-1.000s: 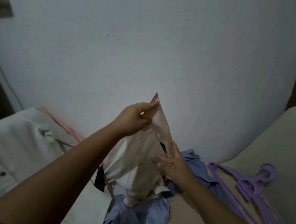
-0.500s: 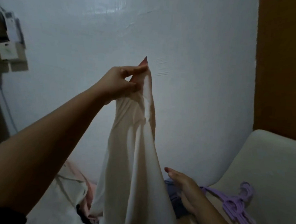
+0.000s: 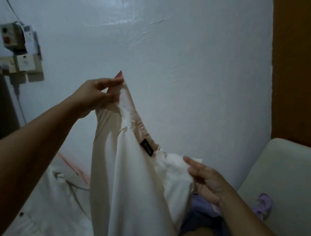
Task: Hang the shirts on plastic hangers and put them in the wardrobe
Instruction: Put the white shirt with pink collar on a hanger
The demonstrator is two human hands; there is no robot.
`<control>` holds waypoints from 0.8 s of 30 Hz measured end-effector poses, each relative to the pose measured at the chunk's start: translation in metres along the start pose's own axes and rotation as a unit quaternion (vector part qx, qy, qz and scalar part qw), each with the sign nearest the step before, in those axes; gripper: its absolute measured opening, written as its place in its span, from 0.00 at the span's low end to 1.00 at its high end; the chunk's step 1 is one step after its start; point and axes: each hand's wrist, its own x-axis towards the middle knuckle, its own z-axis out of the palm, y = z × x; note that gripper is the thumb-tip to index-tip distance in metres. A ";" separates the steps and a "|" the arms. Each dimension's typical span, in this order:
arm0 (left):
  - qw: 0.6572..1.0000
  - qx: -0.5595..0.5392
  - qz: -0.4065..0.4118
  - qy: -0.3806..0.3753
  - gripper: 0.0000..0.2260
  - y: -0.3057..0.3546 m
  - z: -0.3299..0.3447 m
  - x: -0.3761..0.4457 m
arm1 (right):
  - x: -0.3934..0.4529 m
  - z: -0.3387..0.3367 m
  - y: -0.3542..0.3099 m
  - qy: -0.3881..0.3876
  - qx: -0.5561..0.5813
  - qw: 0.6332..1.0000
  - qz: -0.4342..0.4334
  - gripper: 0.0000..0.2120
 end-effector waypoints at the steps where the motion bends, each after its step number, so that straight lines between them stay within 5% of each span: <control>1: 1.000 0.009 -0.006 -0.006 0.19 -0.007 -0.005 -0.002 | -0.002 0.000 -0.019 0.021 -0.053 0.998 -0.022 0.20; 5: 0.999 0.014 -0.029 -0.022 0.24 -0.024 -0.021 -0.010 | -0.022 0.019 -0.101 0.094 -0.329 0.929 -0.142 0.24; 9: 0.999 -0.014 -0.031 -0.031 0.14 -0.022 -0.024 -0.016 | -0.047 0.049 -0.158 0.115 -0.475 0.836 -0.250 0.26; 13: 0.999 0.025 0.014 0.015 0.28 -0.008 -0.026 -0.026 | -0.072 0.072 -0.187 0.137 -0.552 0.759 -0.316 0.27; 18: 0.994 0.038 0.082 0.061 0.31 0.019 -0.037 -0.046 | -0.107 0.098 -0.204 0.149 -0.602 0.689 -0.375 0.29; 24: 0.989 0.022 0.117 0.086 0.32 0.051 -0.065 -0.064 | -0.149 0.141 -0.217 0.154 -0.593 0.669 -0.421 0.29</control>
